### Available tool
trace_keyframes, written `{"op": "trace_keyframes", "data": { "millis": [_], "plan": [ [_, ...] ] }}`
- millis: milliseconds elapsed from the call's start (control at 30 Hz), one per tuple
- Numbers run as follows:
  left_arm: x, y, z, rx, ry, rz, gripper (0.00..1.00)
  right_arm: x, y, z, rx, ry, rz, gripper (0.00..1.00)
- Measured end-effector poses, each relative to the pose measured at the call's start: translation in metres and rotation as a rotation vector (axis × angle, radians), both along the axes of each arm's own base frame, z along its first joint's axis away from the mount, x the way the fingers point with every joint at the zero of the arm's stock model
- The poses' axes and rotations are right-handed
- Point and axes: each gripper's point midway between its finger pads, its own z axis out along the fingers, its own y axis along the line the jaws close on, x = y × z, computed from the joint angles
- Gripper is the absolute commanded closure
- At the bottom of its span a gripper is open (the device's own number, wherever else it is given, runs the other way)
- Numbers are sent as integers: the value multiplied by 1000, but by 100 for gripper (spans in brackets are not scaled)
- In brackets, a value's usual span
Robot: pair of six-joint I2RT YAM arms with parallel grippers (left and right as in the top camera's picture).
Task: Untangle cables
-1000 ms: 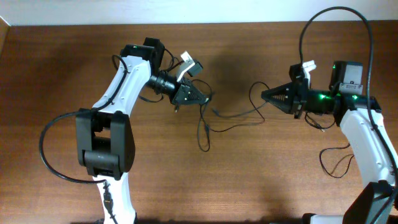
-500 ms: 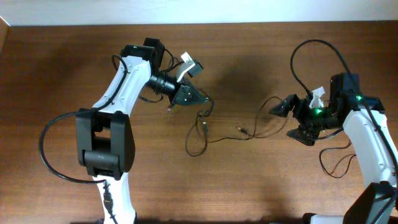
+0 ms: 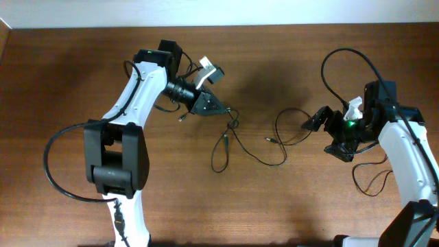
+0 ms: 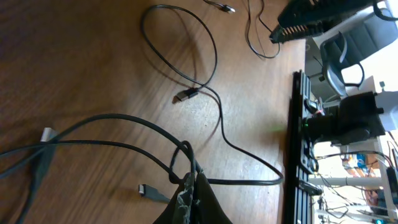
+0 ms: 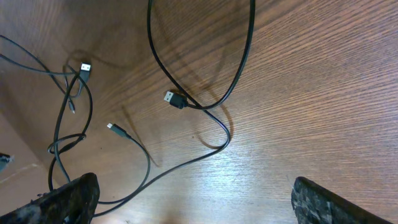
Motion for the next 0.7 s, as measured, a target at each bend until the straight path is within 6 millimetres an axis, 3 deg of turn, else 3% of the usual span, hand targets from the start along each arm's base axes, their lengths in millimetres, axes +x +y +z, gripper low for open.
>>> {"op": "trace_keyframes", "data": {
  "millis": [67,200,333,433,500,567,700],
  "plan": [
    [5,-1,-2,8,3,22,96,0,0,0,0,0,0,1],
    [16,-5,-26,97,45,115,83,0,0,0,0,0,0,1],
    [14,-10,-36,138,93,156,77,0,0,0,0,0,0,1],
    [14,-27,-43,174,83,165,53,0,0,0,0,0,0,2],
    [15,-35,-58,250,76,205,48,0,0,0,0,0,0,2],
    [11,-44,-70,284,80,225,51,0,0,0,-1,-1,0,2],
    [3,-49,-78,324,117,247,85,0,0,0,0,-1,0,1]
  ]
}}
